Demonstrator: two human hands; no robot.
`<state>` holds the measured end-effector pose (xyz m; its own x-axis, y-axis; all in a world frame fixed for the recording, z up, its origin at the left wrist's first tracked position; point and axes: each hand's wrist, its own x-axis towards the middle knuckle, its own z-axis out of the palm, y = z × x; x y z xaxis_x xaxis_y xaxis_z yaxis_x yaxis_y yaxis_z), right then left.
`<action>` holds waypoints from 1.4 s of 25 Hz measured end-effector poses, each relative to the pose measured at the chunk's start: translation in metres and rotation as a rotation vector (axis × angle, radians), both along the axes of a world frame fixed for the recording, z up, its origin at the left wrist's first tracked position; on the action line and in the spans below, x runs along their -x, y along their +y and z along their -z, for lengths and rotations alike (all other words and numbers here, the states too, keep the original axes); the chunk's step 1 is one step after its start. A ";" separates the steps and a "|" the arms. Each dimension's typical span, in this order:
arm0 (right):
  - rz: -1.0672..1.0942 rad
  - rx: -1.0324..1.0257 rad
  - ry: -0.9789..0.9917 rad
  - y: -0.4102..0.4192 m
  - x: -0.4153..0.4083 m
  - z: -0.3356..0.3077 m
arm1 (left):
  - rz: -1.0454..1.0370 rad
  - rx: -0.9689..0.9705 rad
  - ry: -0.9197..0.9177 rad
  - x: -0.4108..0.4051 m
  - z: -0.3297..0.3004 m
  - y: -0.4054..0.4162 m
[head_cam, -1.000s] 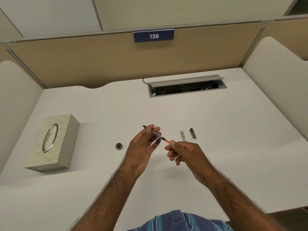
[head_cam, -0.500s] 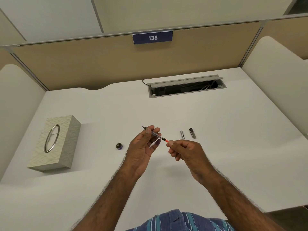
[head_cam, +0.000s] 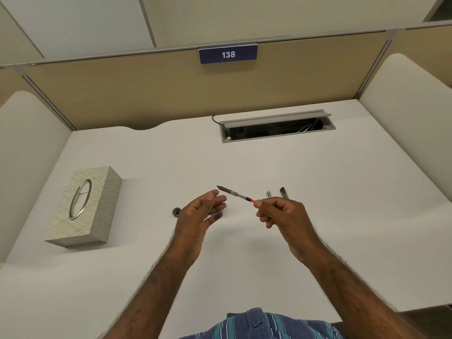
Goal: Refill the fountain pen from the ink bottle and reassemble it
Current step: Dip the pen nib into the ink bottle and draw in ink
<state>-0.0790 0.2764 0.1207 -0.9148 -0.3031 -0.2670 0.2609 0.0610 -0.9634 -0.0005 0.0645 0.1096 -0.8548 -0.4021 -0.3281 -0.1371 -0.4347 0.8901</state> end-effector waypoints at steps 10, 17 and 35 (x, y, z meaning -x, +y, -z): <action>-0.117 -0.380 0.323 -0.021 0.029 -0.016 | 0.031 0.591 -0.124 0.009 0.004 -0.074; -0.276 -0.650 0.461 -0.060 0.054 -0.020 | 0.309 0.719 -0.114 0.045 0.023 -0.098; -0.491 -0.905 0.601 -0.111 0.076 -0.008 | 0.514 0.768 0.031 0.064 0.061 -0.103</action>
